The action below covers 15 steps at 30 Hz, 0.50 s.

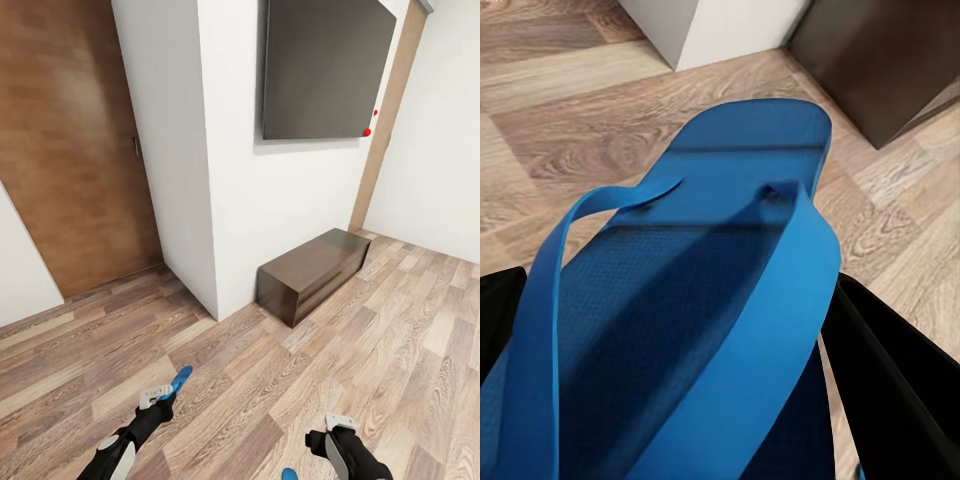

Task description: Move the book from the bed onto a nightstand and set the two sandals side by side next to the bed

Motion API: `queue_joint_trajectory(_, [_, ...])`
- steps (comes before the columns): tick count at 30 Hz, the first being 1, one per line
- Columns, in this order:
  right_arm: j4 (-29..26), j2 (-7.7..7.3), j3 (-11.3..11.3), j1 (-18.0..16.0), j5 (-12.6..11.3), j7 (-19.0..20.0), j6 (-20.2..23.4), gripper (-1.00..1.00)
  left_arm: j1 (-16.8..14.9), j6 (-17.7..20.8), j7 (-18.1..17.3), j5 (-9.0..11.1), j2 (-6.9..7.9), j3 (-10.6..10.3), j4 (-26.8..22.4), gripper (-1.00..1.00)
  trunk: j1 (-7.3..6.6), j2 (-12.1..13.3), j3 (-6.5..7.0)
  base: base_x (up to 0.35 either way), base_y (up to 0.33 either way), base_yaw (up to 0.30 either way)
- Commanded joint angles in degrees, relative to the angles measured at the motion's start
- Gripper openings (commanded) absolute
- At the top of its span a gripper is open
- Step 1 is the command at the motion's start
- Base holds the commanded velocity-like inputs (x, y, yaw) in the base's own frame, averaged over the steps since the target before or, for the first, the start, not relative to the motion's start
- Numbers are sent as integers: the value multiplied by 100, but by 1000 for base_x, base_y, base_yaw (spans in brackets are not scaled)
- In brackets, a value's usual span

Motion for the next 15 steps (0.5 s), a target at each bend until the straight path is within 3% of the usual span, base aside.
queue_joint_trajectory(1, [-3,9,60,-5,62,7,41,100,-5,6,-41,30,-7,30,4,-100,21,-43,-23,0,0,0])
queue_joint_trajectory(6, [-5,7,189,-6,63,35,-3,100,-5,6,-42,27,-8,27,4,-100,131,-243,-113,0,0,0])
queue_joint_trajectory(15, [-16,7,225,-6,46,60,-22,100,-5,6,-41,23,-8,35,4,-100,329,-604,-275,0,0,0])
